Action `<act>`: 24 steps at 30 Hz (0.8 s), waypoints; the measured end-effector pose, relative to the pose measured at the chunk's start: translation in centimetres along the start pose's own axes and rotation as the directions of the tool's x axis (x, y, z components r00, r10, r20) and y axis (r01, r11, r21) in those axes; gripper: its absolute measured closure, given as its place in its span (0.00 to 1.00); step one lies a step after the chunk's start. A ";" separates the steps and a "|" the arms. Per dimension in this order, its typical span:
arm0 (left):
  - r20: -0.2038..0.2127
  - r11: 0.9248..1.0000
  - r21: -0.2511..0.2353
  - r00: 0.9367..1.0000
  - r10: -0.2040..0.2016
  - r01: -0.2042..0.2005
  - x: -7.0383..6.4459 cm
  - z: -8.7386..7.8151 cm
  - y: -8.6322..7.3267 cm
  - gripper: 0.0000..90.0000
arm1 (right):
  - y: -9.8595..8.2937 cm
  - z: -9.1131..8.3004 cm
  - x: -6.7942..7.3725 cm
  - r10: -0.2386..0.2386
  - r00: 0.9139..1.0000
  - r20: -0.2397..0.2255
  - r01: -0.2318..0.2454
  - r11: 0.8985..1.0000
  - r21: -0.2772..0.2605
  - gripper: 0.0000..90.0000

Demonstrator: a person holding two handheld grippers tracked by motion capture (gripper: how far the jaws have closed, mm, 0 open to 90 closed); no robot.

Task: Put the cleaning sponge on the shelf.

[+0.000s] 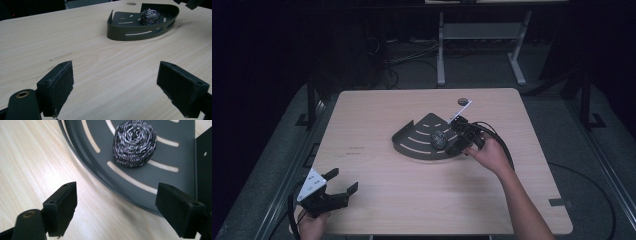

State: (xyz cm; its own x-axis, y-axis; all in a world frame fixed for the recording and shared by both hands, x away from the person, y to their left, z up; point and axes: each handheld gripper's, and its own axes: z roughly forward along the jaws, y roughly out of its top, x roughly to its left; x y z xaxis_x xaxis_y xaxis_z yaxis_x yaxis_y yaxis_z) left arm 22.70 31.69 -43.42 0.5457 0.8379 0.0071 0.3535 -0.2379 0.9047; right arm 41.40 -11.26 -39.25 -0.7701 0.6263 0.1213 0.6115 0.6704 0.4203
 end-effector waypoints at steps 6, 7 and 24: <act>0.001 1.000 0.004 1.000 0.003 -0.003 0.0 0.1 0.0 0.15 | -1.2 -0.3 0.2 0.001 1.000 -0.005 -0.001 1.000 -0.024 0.19; 0.001 1.000 0.003 1.000 0.004 -0.004 -0.1 0.1 0.0 0.15 | -1.4 -0.4 0.3 0.002 1.000 -0.004 -0.002 1.000 -0.019 0.19; 0.001 1.000 0.008 1.000 0.004 -0.004 -0.1 0.2 0.0 0.15 | -4.2 -0.6 1.1 -0.016 1.000 -0.005 0.016 0.999 -0.028 0.17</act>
State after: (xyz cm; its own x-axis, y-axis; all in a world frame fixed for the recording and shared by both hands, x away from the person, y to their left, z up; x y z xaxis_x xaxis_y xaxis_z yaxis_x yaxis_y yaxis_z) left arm 22.73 31.50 -43.53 0.5477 0.8366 0.0102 0.3572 -0.2448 0.9014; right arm 37.88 -13.57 -40.36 -0.7808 0.6132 0.1195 0.5938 0.6690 0.4470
